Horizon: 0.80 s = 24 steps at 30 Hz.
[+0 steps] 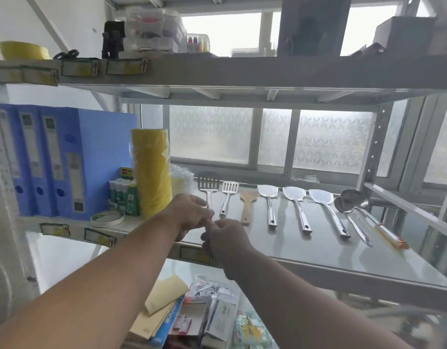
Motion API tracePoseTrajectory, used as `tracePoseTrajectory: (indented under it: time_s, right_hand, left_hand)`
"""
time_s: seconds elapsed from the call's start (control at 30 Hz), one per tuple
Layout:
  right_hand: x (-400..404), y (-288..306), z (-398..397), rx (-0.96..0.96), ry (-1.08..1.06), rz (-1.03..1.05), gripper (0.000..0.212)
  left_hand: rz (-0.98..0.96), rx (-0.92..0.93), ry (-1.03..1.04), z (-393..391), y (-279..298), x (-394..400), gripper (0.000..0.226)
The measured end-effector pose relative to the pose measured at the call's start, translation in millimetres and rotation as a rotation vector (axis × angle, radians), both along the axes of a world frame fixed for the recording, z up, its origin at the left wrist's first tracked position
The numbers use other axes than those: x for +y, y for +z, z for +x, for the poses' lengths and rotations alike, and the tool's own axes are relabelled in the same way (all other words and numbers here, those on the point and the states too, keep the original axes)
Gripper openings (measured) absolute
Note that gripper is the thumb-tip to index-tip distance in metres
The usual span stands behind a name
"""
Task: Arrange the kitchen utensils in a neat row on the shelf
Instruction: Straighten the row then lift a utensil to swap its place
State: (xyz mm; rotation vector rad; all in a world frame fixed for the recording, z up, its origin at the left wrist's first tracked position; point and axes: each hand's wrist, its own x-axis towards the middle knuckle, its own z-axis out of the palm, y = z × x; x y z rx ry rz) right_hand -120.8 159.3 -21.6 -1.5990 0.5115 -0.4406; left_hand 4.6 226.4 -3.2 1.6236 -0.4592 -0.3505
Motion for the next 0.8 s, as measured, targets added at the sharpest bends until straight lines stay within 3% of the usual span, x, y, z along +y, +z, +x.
tracePoseTrajectory:
  time_s: [0.1,0.23,0.33,0.5,0.6,0.7,0.8]
  right_hand:
    - [6.5,-8.1,11.3,0.002,0.045,-0.120,0.026]
    - [8.1,-15.9,15.7,-0.029,0.109,-0.493,0.018]
    - [0.7,-22.6,26.2,0.002,0.110,-0.904,0.023]
    - [-14.5,-37.0,63.9,0.123,0.164,-1.323,0.040]
    - [-15.8,-33.4,66.3,0.177,0.148,-1.451,0.022]
    - [-18.3,-35.5,74.8,0.152,0.170,-1.451,0.011]
    - [-19.7,-34.4,82.5,0.134,0.166,-1.463,0.025]
  left_hand:
    - [0.091,-0.038,0.033,17.6,-9.8,8.4,0.021]
    - [0.159,-0.057,0.030,37.1,-20.7,11.0,0.015]
    - [0.242,-0.138,0.067,53.4,-28.4,8.0,0.011]
    - [0.482,-0.363,0.039,71.9,-35.8,-0.6,0.005]
    - [0.526,-0.464,0.039,82.6,-40.4,-7.9,0.012]
    - [0.601,-0.536,0.031,97.4,-45.1,-17.8,0.019]
    - [0.693,-0.610,0.027,112.5,-44.2,-30.5,0.021]
